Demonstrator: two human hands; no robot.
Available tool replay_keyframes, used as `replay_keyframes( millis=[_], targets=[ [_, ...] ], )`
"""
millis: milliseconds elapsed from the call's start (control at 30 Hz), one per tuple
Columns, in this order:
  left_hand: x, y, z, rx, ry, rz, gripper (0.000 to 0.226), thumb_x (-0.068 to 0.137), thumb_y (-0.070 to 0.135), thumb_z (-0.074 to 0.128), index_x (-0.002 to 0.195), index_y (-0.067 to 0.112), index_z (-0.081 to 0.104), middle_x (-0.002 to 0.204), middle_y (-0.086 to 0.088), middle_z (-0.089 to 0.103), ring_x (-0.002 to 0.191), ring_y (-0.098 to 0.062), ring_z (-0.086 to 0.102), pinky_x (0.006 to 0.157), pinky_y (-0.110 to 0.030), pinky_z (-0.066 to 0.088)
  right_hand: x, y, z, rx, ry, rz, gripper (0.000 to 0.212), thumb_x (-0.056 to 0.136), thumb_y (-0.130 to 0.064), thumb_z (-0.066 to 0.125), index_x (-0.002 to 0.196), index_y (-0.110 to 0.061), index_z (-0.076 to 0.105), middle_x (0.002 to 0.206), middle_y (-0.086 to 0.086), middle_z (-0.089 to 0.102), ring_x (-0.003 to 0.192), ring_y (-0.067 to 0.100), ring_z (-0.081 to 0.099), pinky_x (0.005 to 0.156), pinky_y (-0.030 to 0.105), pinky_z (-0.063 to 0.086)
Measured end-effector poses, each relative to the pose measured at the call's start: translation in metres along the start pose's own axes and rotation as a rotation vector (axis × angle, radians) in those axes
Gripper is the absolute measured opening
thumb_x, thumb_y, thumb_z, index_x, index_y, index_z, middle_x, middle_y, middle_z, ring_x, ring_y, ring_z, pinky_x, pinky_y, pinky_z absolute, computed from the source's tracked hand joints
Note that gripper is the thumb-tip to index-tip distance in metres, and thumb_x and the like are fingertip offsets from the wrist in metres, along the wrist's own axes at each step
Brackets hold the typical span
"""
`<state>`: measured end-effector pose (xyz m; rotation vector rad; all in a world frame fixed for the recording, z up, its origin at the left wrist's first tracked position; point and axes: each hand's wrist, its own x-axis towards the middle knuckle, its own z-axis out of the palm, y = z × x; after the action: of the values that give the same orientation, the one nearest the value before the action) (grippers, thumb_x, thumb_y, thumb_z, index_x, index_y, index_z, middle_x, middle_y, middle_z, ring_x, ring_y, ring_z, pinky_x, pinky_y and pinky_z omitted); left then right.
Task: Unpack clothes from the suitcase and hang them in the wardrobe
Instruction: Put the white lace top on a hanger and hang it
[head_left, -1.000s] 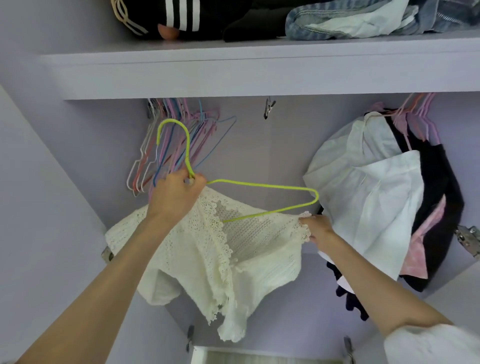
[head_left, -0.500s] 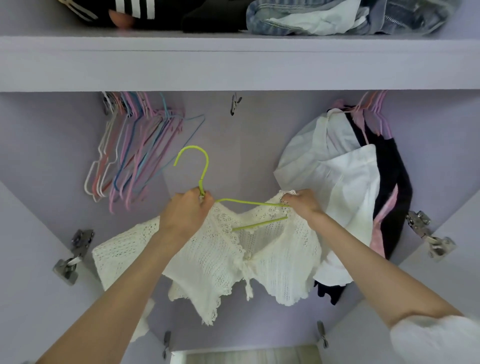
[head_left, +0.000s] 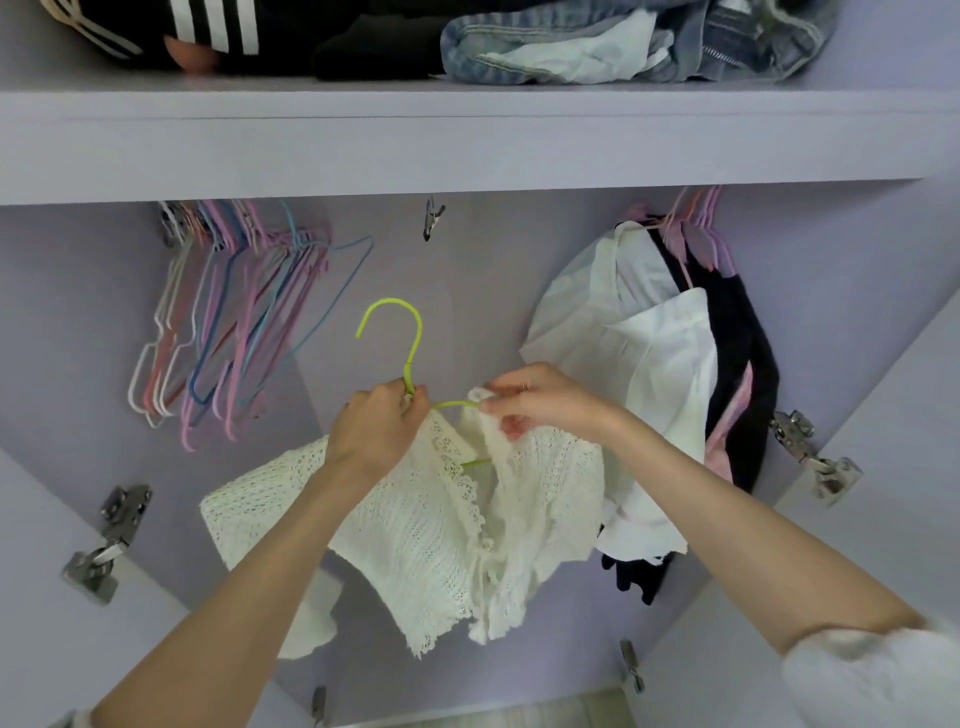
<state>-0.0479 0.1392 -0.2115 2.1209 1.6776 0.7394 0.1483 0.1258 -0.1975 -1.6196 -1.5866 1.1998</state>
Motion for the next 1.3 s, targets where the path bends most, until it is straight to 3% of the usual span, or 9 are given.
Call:
replay_keyframes(
  millis=[67,133,200,267,533,667,900,1167,1300],
  targets=[
    [0.000,-0.005,-0.004,-0.025,0.010,-0.004,0.041,0.097,0.034,0.041,0.062,0.011,0.045,0.051,-0.001,0.042,0.062,-0.030,0.047,0.063,-0.036,0.039,-0.004,-0.003,-0.004,-0.040,-0.124,0.000,0.039,0.087,-0.010,0.064,0.122,0.003,0.054,0.079,0.002,0.055,0.070,0.013,0.058,0.057,0.018,0.050],
    [-0.001,-0.006,-0.006,-0.036,0.025,0.009,0.045,0.097,0.033,0.043,0.055,0.015,0.036,0.048,0.000,0.037,0.055,-0.026,0.041,0.059,-0.033,0.034,-0.004,-0.007,-0.005,-0.500,-0.068,-0.065,0.006,0.088,-0.018,0.062,0.089,-0.012,0.064,0.072,-0.002,0.048,0.072,0.014,0.048,0.063,0.023,0.043],
    [-0.002,-0.004,-0.009,-0.055,0.036,0.045,0.048,0.096,0.032,0.045,0.052,0.017,0.030,0.046,0.001,0.032,0.049,-0.021,0.035,0.055,-0.032,0.029,0.000,-0.006,-0.002,-0.880,0.038,-0.112,0.027,0.089,-0.033,0.059,0.065,-0.022,0.053,0.084,0.003,0.049,0.089,0.019,0.043,0.081,0.031,0.040],
    [-0.001,-0.002,-0.014,-0.071,0.048,0.081,0.049,0.095,0.034,0.047,0.053,0.019,0.029,0.046,0.002,0.029,0.046,-0.017,0.031,0.053,-0.032,0.027,0.003,-0.003,0.002,-0.860,0.144,-0.162,0.032,0.092,-0.039,0.052,0.064,-0.025,0.049,0.096,0.008,0.053,0.103,0.023,0.045,0.088,0.035,0.038],
    [0.005,-0.055,-0.045,0.063,0.081,0.054,0.051,0.081,0.061,0.042,0.064,0.013,0.047,0.058,-0.006,0.050,0.059,-0.028,0.051,0.059,-0.035,0.040,0.005,0.013,-0.026,-0.348,0.479,-0.219,0.032,0.091,-0.025,0.058,0.076,0.004,0.058,0.064,0.006,0.048,0.063,0.019,0.044,0.055,0.026,0.029],
    [0.006,-0.071,-0.049,0.232,0.106,0.053,0.036,0.091,0.044,0.049,0.086,0.012,0.062,0.087,-0.011,0.059,0.083,-0.034,0.060,0.073,-0.039,0.045,0.005,0.019,-0.036,-0.273,0.492,-0.195,0.036,0.089,-0.024,0.061,0.074,0.008,0.056,0.060,0.004,0.043,0.057,0.015,0.038,0.057,0.028,0.029],
    [0.010,-0.057,-0.047,0.064,0.046,0.202,0.020,0.095,0.025,0.048,0.101,0.009,0.059,0.046,0.000,0.037,0.045,-0.021,0.037,0.050,-0.032,0.030,0.001,0.015,-0.029,-0.384,0.503,-0.319,0.036,0.090,-0.028,0.060,0.079,0.005,0.059,0.079,0.019,0.058,0.074,0.028,0.052,0.067,0.032,0.036],
    [0.016,-0.063,-0.050,-0.289,0.037,0.056,0.012,0.092,0.017,0.056,0.082,0.023,0.060,0.066,-0.003,0.048,0.058,-0.016,0.036,0.057,-0.025,0.030,-0.009,0.037,-0.047,-0.753,0.660,-0.318,0.053,0.083,-0.052,0.040,0.096,-0.007,0.066,0.098,0.009,0.063,0.102,0.028,0.054,0.091,0.039,0.037],
    [0.016,-0.064,-0.043,-0.403,-0.018,0.011,0.008,0.091,0.016,0.057,0.086,0.019,0.062,0.075,0.001,0.057,0.076,-0.017,0.046,0.065,-0.019,0.034,-0.009,0.033,-0.042,-0.777,0.593,-0.405,0.032,0.090,-0.029,0.052,0.091,0.000,0.064,0.091,0.015,0.060,0.089,0.032,0.058,0.080,0.038,0.045]
  ],
)
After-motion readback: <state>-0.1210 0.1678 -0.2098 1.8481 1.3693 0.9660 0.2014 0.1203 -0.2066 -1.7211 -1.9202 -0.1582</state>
